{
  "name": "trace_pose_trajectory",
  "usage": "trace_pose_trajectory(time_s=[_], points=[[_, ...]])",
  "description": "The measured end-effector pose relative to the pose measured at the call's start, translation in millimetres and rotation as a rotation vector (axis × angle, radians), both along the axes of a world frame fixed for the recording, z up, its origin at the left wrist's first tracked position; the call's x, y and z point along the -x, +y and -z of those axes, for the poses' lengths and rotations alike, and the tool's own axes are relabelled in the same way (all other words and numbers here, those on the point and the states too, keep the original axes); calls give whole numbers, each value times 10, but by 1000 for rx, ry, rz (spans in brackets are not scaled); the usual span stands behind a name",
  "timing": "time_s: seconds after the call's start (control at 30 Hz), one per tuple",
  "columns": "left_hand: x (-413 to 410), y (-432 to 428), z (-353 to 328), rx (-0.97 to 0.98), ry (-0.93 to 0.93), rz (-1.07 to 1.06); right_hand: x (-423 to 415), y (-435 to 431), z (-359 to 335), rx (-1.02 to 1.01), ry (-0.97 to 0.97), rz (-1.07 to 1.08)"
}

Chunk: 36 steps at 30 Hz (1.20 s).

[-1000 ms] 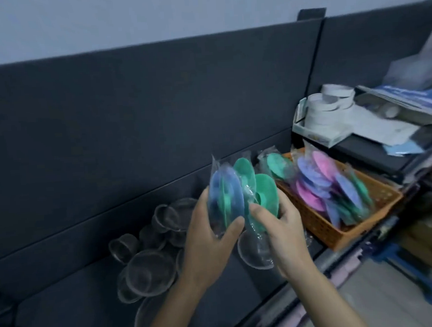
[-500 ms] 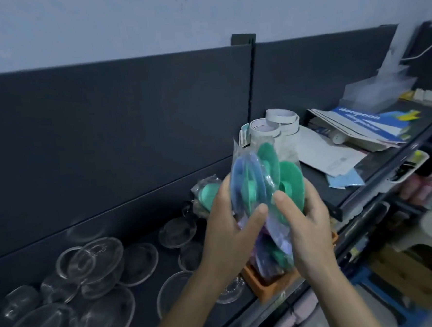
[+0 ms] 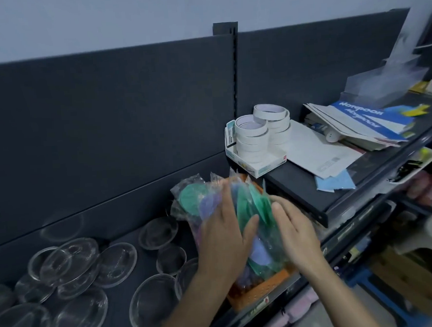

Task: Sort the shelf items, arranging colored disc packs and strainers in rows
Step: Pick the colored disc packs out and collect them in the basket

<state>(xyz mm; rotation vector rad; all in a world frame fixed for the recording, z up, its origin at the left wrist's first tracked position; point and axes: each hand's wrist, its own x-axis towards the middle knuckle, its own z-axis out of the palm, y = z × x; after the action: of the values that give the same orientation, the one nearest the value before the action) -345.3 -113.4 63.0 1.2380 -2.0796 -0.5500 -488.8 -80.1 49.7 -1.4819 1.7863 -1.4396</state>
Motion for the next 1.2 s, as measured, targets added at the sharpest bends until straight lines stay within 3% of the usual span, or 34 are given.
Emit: trace_pose_trajectory(time_s=[0.1,0.17,0.23,0.43,0.57,0.7,0.83,1.1,1.2], points=[[-42,-80,121,111,-127,-125,46,-51,199,-89,268,13],[-95,-153,193,128,-219,-172,71,-85,245,-117,326,22],[-139,-222,282,57,-239,-169,78,-119,276,-162,325,0],[-195,-323,473,-102,-217,-120,59,-215,359,-351,569,26],[-218,-417,424,-181,-164,-81,86,-289,277,-308,469,42],[-295,-355,311,-179,91,-78,195,-320,161,-274,390,96],[-315,-268,270,-237,292,-184,345,-415,133,-413,317,70],[-293,-115,367,-471,313,-249,429,-525,76,-564,253,38],[-295,-109,386,-475,427,-215,375,-485,68,-516,219,53]])
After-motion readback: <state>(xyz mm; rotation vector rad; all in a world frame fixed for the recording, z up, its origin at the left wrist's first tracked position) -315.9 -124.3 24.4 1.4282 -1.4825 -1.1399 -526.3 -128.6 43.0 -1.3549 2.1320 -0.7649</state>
